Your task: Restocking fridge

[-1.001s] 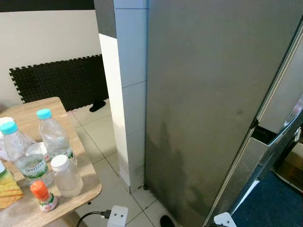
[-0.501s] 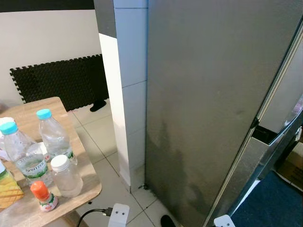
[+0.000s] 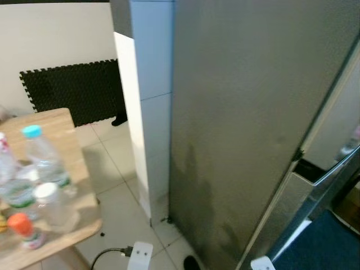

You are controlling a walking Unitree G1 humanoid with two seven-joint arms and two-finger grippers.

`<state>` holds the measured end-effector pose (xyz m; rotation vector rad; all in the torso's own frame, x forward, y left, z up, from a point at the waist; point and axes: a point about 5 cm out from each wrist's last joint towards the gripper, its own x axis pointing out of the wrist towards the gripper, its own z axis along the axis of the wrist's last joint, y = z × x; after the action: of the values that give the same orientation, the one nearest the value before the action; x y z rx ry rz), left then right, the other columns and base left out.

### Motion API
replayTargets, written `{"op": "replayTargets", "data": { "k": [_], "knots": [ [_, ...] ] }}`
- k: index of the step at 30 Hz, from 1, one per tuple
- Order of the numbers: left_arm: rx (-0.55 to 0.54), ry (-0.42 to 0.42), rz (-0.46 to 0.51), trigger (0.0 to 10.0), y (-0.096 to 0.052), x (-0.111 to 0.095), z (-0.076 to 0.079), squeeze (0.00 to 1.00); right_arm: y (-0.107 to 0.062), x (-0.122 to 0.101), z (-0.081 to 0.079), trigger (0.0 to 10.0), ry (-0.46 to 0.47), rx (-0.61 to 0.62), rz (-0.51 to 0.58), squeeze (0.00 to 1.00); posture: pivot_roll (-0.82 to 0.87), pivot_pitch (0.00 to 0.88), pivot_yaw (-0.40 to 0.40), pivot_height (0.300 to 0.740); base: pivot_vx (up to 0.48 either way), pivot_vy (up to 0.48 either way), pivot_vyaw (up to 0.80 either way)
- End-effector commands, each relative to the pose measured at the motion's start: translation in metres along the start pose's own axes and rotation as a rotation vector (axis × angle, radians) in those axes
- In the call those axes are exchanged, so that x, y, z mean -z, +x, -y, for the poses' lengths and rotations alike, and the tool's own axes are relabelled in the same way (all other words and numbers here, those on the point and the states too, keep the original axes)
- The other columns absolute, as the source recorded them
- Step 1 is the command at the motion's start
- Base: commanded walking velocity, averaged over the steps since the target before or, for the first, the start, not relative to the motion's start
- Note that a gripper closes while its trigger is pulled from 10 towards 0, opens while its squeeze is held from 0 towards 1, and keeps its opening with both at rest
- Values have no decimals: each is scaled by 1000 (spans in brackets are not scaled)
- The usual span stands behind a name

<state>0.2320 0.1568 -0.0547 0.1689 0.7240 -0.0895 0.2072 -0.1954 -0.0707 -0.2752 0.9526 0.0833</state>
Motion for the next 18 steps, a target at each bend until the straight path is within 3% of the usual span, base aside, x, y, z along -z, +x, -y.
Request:
{"op": "replayTargets", "data": {
  "k": [1,4,18],
  "knots": [
    [16,10,-8,10000,-1,2,4,0,-1,7,5,10000,13,17,-17,0,-62,91,-20,740,0,-480,0],
    [17,10,-7,10000,-1,2,4,0,-1,7,5,10000,13,18,-16,0,-65,89,-18,740,0,-435,0],
    [8,-8,-9,10000,-1,3,2,0,-1,7,3,10000,15,15,-16,0,-66,82,-13,740,0,0,0]
  ]
}}
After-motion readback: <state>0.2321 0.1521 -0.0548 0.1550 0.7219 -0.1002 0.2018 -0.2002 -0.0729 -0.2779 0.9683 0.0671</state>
